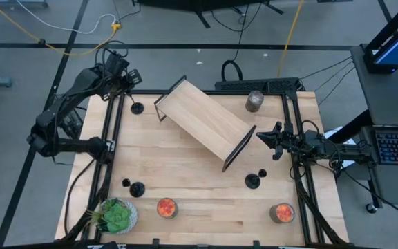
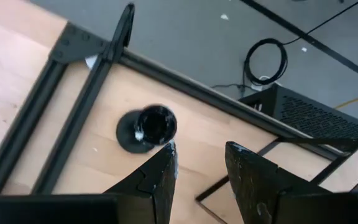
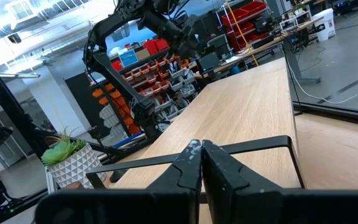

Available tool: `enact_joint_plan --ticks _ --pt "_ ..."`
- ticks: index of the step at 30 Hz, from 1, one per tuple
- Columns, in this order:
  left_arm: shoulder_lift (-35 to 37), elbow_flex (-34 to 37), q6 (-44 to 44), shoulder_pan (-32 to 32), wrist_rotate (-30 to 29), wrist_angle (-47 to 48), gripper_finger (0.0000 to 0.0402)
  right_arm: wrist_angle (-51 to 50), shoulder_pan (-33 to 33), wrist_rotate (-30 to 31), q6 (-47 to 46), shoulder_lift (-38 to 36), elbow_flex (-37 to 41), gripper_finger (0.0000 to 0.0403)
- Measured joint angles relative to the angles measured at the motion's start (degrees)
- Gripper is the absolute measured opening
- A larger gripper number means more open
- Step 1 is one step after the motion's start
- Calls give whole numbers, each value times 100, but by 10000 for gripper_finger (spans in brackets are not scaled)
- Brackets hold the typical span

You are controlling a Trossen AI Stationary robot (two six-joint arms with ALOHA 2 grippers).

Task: Pick & Place candle stick holders
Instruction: Put the top left black candle holder on the shelf

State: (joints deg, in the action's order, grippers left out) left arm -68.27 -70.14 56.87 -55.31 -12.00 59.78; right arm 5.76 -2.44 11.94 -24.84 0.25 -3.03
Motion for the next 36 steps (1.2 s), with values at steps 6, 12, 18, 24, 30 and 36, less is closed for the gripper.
enact_joint_plan --ticks 6,12,18,24,30,36 --pt "-205 3 217 0 124 -1 145 0 0 0 0 -2 -2 8" --pt "-376 5 152 65 169 12 145 0 1 -2 0 -1 0 8" --pt "-378 5 39 81 129 66 145 0 2 -2 0 0 0 8" --pt "-378 5 85 83 -6 325 145 0 2 -2 9 -2 0 8" --pt "-378 5 96 83 -52 320 145 0 0 -2 18 -1 0 8" --pt "-631 5 178 165 -23 316 145 0 0 -2 20 -2 0 8"
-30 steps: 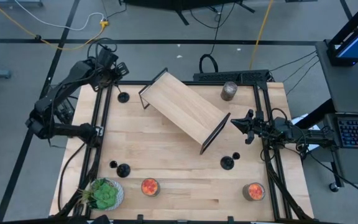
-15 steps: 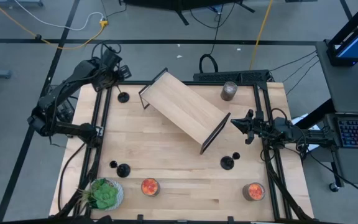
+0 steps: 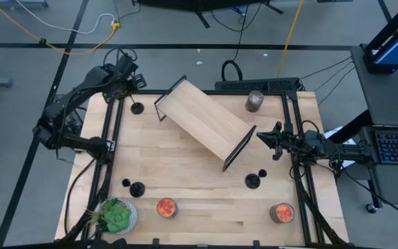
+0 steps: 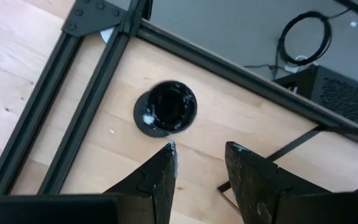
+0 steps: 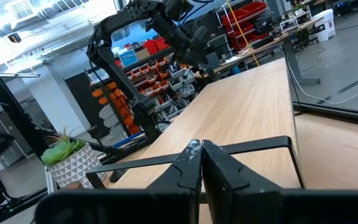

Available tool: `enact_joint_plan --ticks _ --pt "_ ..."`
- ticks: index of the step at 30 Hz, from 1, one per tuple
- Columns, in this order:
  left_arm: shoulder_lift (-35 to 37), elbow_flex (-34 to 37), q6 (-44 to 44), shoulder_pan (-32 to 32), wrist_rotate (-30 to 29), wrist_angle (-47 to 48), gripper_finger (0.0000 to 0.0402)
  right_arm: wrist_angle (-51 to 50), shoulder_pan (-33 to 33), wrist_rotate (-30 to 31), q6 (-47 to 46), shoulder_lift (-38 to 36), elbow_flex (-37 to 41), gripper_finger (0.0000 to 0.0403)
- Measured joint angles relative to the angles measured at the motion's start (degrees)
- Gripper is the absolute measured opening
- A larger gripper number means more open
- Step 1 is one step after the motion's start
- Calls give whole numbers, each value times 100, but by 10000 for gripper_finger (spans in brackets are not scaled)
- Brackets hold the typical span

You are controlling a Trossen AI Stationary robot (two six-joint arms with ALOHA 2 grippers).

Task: Pick & Place candle stick holders
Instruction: Put the top left black candle holder on the shelf

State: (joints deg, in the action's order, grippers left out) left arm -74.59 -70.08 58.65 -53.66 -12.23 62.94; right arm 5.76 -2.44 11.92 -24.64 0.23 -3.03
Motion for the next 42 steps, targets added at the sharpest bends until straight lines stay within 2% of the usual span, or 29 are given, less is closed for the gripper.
enact_joint_plan --ticks 9,17,21,26,42 --pt "-455 2 -24 45 -85 -19 145 0 2 2 -2 0 0 8" --pt "-298 2 17 232 372 -44 145 0 2 1 -17 1 -1 9" --pt "-46 2 2 311 260 -195 145 0 0 2 -17 0 0 8" --pt "168 0 -217 240 -314 -321 145 0 1 2 -17 0 -1 8" --pt "-273 0 -548 5 -329 -266 145 0 0 2 -22 2 0 8"
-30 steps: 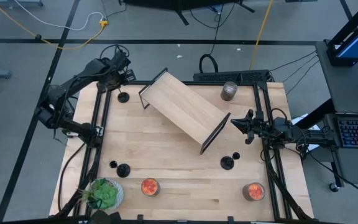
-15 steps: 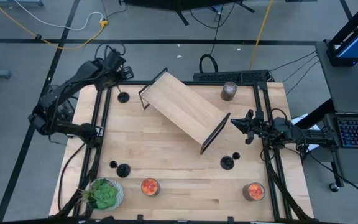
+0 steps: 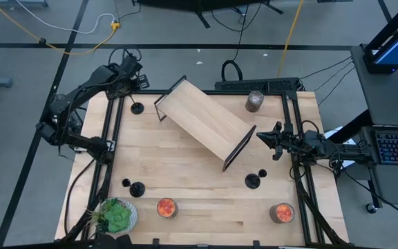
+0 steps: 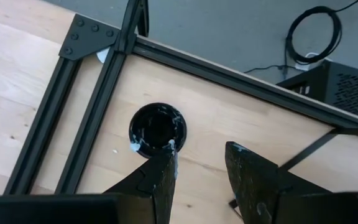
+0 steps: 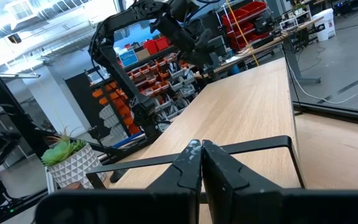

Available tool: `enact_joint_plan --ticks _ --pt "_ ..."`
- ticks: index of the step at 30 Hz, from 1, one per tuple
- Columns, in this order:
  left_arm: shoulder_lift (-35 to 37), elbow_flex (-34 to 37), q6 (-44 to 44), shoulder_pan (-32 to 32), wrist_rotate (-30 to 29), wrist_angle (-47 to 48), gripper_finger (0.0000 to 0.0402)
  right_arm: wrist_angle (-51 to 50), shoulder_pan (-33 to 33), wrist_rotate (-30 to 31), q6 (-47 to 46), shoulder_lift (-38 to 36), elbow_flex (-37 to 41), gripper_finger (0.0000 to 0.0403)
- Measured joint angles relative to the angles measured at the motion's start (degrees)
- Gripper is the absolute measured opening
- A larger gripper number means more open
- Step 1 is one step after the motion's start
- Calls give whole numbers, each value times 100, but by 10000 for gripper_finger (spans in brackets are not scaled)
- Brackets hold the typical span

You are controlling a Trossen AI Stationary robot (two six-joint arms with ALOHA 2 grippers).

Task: Pick & Place candle stick holders
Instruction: Put the top left black candle holder on the shelf

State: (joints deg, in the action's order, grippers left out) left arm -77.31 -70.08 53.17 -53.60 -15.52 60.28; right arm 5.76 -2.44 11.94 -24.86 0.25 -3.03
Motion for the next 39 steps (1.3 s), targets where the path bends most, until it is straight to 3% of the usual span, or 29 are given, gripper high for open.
enact_joint_plan --ticks 15,35,39 --pt "-202 0 -44 61 32 -7 145 0 0 0 2 -2 0 9" --pt "-643 -15 -707 -332 -111 415 144 2 0 4 2 0 0 8" --pt "-822 -22 -722 -328 -98 401 120 2 1 11 1 -1 0 8"
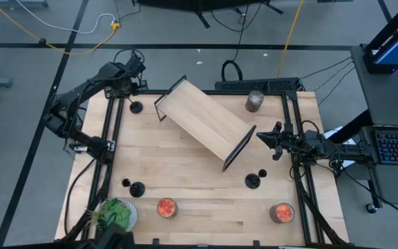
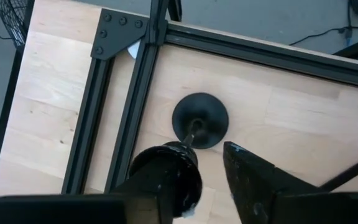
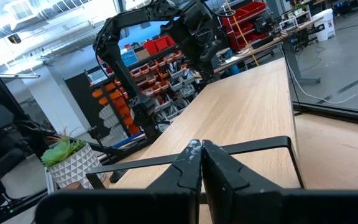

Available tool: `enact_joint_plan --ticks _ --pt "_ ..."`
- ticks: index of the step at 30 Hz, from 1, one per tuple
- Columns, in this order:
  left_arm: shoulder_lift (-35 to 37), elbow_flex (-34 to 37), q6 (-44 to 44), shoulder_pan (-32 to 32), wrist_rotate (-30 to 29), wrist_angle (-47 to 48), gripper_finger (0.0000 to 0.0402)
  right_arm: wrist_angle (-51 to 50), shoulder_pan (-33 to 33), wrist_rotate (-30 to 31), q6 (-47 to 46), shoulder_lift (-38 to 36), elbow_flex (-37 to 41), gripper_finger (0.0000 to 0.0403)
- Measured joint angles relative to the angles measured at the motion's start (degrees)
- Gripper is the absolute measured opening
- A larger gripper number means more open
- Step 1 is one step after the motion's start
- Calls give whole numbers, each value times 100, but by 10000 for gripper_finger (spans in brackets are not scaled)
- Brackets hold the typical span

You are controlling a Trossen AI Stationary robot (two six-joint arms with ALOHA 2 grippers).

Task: Pick & Place candle stick holders
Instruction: Put the top left black candle holder on the shelf

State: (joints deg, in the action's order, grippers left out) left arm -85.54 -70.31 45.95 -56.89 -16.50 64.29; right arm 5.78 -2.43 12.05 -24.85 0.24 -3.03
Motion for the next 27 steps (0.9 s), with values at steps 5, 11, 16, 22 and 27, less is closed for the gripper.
enact_joint_plan --ticks 5,11,16,22,27 --pt "-38 3 -111 -1 17 -74 41 0 1 7 -1 1 0 8" --pt "-33 7 -218 -106 166 -66 26 0 -1 9 -1 0 -1 8" --pt "8 17 -393 -149 261 -66 20 19 1 -2 -1 1 -2 8" --pt "136 -156 -583 -151 398 76 20 565 -1 -4 -2 -1 0 8" --pt "258 -468 -695 -139 687 365 15 1053 1 24 25 -1 0 8"
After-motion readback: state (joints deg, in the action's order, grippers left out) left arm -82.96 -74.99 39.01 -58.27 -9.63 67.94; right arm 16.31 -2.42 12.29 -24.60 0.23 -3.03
